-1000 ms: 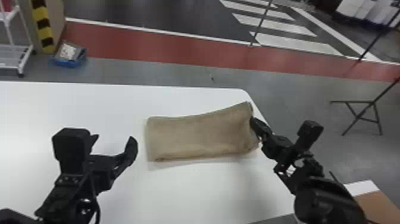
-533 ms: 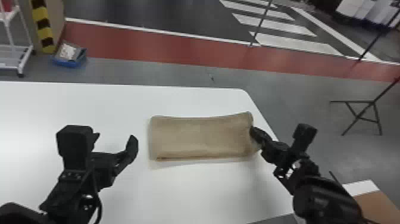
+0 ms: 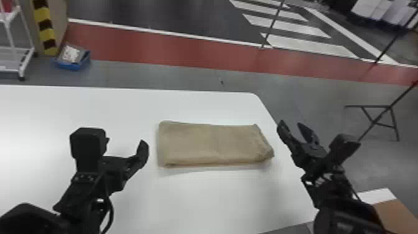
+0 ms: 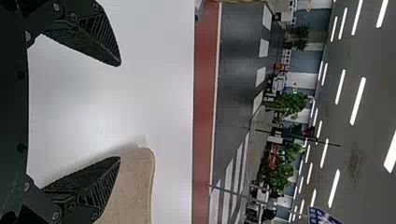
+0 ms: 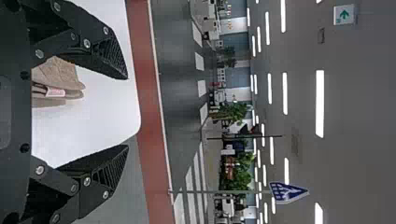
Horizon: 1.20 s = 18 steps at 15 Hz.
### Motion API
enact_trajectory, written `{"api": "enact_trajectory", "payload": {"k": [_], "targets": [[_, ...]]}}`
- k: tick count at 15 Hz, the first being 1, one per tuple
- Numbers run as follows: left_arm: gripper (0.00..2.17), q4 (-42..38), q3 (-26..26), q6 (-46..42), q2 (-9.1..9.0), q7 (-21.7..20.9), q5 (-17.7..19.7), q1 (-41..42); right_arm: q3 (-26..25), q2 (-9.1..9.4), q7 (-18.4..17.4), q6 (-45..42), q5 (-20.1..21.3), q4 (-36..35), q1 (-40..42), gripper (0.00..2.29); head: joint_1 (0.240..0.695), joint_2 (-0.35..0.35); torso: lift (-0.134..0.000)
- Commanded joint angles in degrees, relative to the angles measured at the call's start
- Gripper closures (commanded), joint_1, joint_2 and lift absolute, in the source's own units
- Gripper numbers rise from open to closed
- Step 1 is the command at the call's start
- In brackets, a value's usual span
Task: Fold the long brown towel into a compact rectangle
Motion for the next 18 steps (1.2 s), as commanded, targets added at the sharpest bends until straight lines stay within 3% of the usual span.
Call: {"api": "enact_trajectory", "payload": {"k": [1, 5, 8, 9, 14, 18], "targets": [[0.19, 2.9, -1.7, 0.0, -1.36, 0.0, 0.3, -2.8, -1.3, 0.04, 0.0, -1.9, -1.0, -2.7, 3.0, 0.03, 0.695, -0.350, -0.123], [0.25, 12.7, -5.4, -0.2, -5.75, -0.5, 0.5, -10.3, -2.7, 0.39, 1.2, -7.2, -4.2, -5.5, 8.9, 0.05, 0.695, -0.350, -0.123], [0.55, 17.9, -6.3, -0.2, -8.30, -1.3, 0.5, -12.2, -2.9, 0.48, 2.4, -7.6, -3.9, -4.5, 9.6, 0.05, 0.695, -0.350, -0.123], [0.55, 19.3, -6.5, -0.2, -9.01, -1.9, 0.4, -12.6, -2.6, 0.48, 2.4, -8.3, -3.9, -3.9, 9.6, 0.05, 0.695, -0.350, -0.123], [0.55, 21.7, -6.5, -0.2, -10.30, -2.4, -0.5, -13.6, -0.9, 0.39, 2.4, -9.7, -3.3, -1.6, 8.8, 0.05, 0.695, -0.350, -0.123], [0.55, 22.7, -6.5, 0.0, -10.30, -2.3, -0.7, -13.8, -0.9, 0.30, 2.7, -9.9, -3.6, -0.4, 8.3, 0.07, 0.695, -0.350, -0.123]]}}
